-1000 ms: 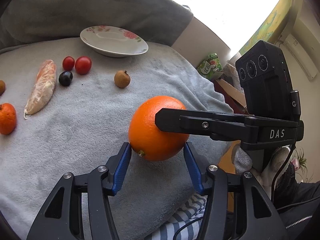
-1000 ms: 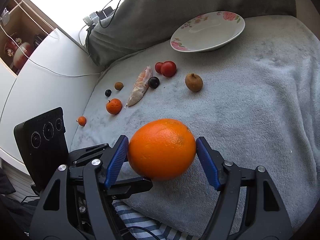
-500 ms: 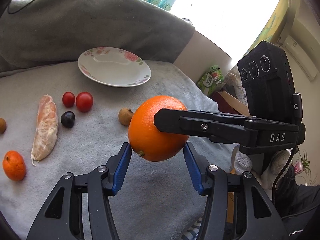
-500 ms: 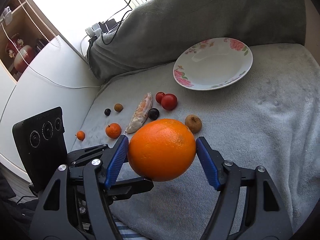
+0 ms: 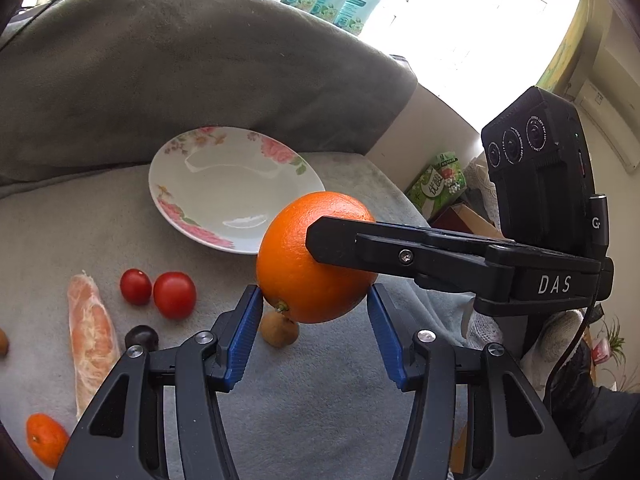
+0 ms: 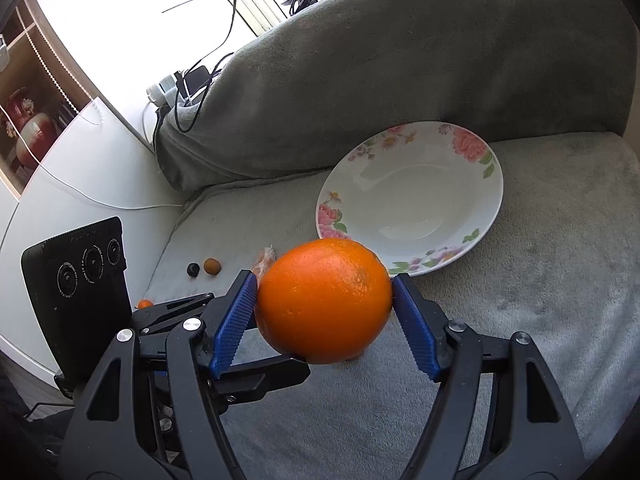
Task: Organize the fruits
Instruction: 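Carry the large orange to the floral plate and release it, then move the right tool back toward the brown pear-like fruit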
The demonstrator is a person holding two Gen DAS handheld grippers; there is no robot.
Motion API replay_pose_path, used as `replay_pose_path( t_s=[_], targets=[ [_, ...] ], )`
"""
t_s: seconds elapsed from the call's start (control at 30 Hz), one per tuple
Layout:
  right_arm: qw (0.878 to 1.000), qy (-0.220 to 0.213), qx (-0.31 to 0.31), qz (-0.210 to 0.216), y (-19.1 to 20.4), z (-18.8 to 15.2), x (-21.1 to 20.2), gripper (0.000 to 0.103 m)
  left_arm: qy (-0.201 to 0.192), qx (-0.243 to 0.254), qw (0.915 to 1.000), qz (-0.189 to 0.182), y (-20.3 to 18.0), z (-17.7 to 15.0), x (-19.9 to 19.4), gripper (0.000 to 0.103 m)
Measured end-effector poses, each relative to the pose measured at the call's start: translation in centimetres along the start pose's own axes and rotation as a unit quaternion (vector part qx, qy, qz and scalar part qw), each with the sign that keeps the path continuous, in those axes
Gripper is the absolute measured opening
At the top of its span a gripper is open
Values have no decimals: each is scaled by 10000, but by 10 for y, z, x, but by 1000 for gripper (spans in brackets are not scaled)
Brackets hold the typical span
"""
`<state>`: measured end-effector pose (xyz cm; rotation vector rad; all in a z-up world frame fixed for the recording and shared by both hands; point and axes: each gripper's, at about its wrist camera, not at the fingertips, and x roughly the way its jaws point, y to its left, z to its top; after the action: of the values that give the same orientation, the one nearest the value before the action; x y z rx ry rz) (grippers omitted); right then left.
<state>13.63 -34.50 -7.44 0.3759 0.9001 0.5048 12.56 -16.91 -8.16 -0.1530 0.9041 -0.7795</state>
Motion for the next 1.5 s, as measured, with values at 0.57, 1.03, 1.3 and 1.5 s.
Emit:
replay_pose_path(
  t_s=[0.57, 1.03, 1.3, 1.5],
  targets=[
    [9994, 160, 215, -206, -30, 35, 41, 73, 97, 53, 9991, 409, 17, 35, 36, 50],
    [9953, -593, 69, -758, -19, 34, 2, 88, -39, 132, 9984, 554, 16, 31, 12, 52],
    [9932, -719, 91, -910, -23, 25, -13, 88, -102, 73, 9979, 633, 18, 30, 5, 57],
    [9918, -749, 7, -1032, -19, 19, -17, 88, -163, 67, 9972, 722, 18, 27, -2, 65]
  ],
)
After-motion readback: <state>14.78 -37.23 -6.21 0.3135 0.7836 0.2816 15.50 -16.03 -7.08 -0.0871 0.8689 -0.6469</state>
